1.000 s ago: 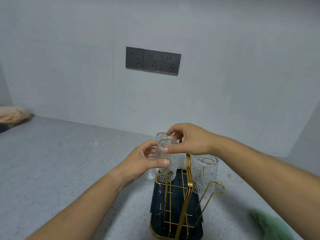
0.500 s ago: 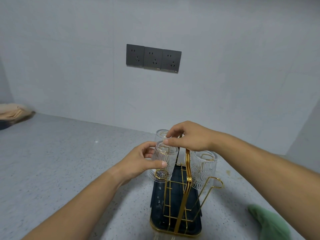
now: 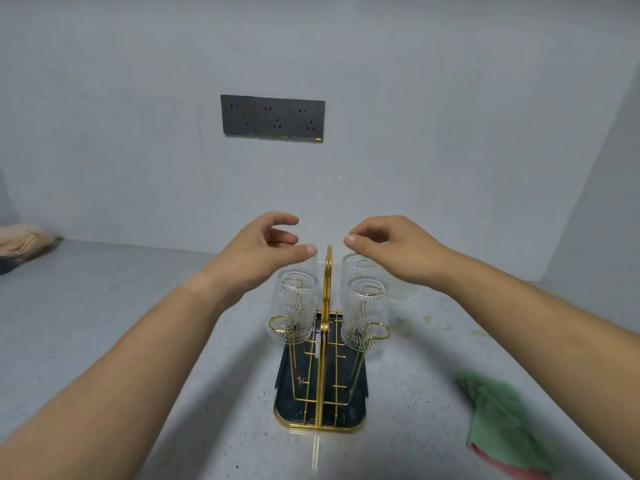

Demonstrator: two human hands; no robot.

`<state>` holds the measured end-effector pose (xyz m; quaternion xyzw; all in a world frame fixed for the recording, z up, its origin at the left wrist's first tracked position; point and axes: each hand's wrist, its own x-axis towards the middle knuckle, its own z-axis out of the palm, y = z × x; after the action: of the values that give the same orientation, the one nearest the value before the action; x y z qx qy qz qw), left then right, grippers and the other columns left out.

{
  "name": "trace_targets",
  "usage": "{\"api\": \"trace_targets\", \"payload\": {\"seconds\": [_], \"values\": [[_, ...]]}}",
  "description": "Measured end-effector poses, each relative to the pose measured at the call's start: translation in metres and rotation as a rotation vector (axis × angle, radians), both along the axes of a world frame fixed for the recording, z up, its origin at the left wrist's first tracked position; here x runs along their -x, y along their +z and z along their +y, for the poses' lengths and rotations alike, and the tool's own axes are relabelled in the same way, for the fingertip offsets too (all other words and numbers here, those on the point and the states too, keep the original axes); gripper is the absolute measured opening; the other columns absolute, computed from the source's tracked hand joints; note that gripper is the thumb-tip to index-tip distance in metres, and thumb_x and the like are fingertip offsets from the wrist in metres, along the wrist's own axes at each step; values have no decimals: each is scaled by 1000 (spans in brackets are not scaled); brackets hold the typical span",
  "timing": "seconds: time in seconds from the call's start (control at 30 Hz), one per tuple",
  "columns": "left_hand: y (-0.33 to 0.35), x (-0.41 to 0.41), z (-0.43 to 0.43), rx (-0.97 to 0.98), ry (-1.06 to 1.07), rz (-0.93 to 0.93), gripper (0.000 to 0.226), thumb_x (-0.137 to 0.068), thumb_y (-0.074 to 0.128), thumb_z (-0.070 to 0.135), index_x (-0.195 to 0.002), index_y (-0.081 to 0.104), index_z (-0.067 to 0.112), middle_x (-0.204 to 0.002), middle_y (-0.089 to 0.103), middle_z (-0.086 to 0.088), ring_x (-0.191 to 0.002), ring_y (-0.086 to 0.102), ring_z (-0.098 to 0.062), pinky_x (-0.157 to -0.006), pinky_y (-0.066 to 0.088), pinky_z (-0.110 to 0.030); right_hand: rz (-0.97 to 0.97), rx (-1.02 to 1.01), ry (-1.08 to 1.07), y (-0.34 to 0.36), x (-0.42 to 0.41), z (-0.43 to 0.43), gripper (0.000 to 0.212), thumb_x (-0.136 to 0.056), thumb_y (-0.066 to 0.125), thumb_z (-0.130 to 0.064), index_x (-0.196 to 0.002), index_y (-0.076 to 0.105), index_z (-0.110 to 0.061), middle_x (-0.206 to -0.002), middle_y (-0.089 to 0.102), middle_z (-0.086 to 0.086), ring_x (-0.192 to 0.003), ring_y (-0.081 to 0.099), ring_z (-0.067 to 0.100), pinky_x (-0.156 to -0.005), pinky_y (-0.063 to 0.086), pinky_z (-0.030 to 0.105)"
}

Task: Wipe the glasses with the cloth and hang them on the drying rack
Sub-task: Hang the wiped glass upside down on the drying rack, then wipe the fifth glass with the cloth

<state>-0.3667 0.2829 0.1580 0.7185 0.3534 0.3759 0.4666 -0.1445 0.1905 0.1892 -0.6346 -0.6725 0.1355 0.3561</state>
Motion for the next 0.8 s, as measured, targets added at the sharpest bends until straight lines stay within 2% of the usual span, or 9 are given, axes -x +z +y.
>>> {"api": "trace_targets", "payload": {"seconds": [0.1, 0.17, 0.23, 0.33, 0.47, 0.53, 0.67, 0.8], "values": [[17, -15, -18, -56, 31, 31, 45, -89, 84, 29, -129, 65, 26, -123, 69, -12, -108, 70, -20, -82, 51, -22, 42, -20, -27, 3, -14, -19, 24, -100, 61, -41, -105, 75, -22, -98, 72, -11, -90, 64, 1, -78, 46, 20], [26, -27, -30, -89, 50, 10, 38, -94, 78, 29, -129, 65, 24, -121, 71, -11, -110, 70, -20, -88, 55, -26, 93, -22, -53, 6, -23, -32, 26, -101, 60, -41, -102, 75, -21, -98, 73, -5, -88, 65, 5, -76, 46, 22], [34, -43, -44, -110, 26, -5, 37, -95, 77, 33, -129, 64, 25, -121, 72, -7, -114, 69, -20, -101, 55, -36, 126, -26, -81, 6, -33, -41, 29, -101, 59, -43, -103, 75, -19, -106, 74, 3, -100, 68, 15, -83, 49, 27], [42, -78, -68, -92, -57, -21, 42, -94, 77, 39, -132, 62, 27, -122, 70, -4, -115, 68, -19, -106, 55, -41, 150, -28, -125, 5, -48, -54, 32, -102, 56, -45, -105, 75, -19, -110, 74, 5, -110, 68, 21, -96, 52, 35], [32, -137, -98, 31, -71, -104, 57, -90, 77, 47, -137, 55, 23, -125, 64, -3, -119, 66, -21, -109, 53, -46, 274, -23, -212, -4, -84, -72, 34, -103, 52, -46, -109, 73, -19, -110, 75, -5, -106, 70, 11, -101, 52, 38], [16, -167, -109, 113, -54, -129, 55, -96, 71, 46, -141, 51, 22, -125, 61, 0, -121, 62, -19, -112, 49, -44, 346, 0, -262, -12, -107, -79, 34, -104, 51, -47, -110, 72, -20, -111, 75, -3, -106, 71, 14, -102, 52, 39], [-27, -227, -117, 310, 25, -179, 56, -103, 59, 40, -150, 40, 17, -143, 51, -2, -124, 50, -18, -105, 40, -34, 537, 62, -343, -42, -157, -82, 36, -104, 51, -46, -112, 70, -17, -119, 74, 10, -106, 72, 26, -103, 52, 46], [-74, -265, -102, 411, 202, -258, 67, -104, 54, 39, -161, 26, 19, -163, 35, -10, -142, 43, -28, -120, 34, -45, 635, 135, -390, -80, -185, -62, 37, -105, 46, -49, -108, 67, -18, -124, 72, 11, -99, 68, 20, -98, 53, 44]]}}
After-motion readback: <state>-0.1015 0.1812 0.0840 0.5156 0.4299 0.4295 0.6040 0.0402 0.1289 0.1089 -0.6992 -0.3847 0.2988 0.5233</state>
